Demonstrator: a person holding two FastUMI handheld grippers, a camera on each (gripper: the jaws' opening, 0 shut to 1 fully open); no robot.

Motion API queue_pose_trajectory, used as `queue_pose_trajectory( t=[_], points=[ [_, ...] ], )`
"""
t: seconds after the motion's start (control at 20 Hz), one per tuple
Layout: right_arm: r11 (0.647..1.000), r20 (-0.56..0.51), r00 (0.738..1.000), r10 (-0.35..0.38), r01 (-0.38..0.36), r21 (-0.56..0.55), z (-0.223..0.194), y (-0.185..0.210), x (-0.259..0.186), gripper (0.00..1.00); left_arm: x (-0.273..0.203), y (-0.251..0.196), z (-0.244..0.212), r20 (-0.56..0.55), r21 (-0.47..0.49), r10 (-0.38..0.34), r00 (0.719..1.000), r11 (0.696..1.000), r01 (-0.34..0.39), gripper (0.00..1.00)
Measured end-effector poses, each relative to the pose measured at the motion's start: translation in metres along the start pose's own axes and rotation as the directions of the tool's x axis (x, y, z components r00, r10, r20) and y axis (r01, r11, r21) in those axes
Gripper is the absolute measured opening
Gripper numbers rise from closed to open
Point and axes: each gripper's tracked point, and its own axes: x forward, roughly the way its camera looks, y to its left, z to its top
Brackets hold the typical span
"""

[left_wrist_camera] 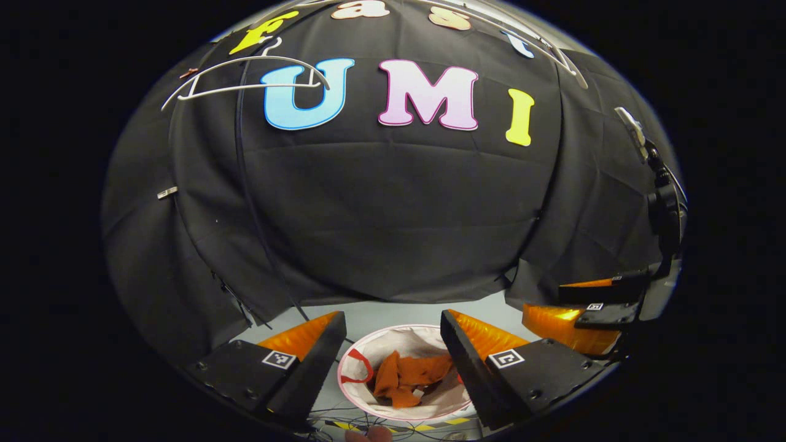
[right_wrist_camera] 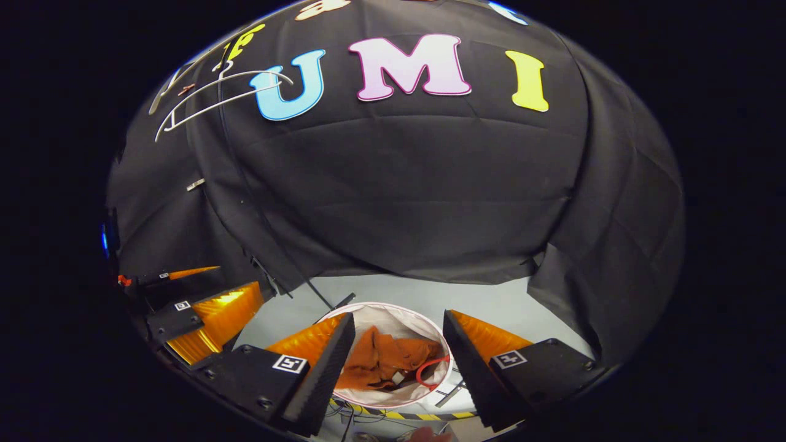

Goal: Grasp the clothes on the hanger with both hands and then place them into the laundry hamper below.

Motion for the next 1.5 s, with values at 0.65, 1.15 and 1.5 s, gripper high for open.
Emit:
queue_pose_trajectory(
  t=[0.65,1.15,1.5],
  points=[
    [0.997,0.217,0.975,-0.043,0.028,0.071,0.067,0.014,-0.1,0.98,-0.1,0.002,0.052,0.185,0.021,-0.024,0.982,1.0,0.02,0.98],
    [0.997,0.435,0.898,-0.071,0.048,0.062,0.13,0.038,-0.23,0.98,-0.253,0.005,0.137,0.428,0.022,-0.02,0.904,1.0,0.012,0.97],
    [0.997,0.566,0.821,-0.071,0.067,0.028,0.164,0.067,-0.33,1.0,-0.357,0.02,0.176,0.518,0.007,-0.004,0.855,1.0,0.001,0.97]
  ],
)
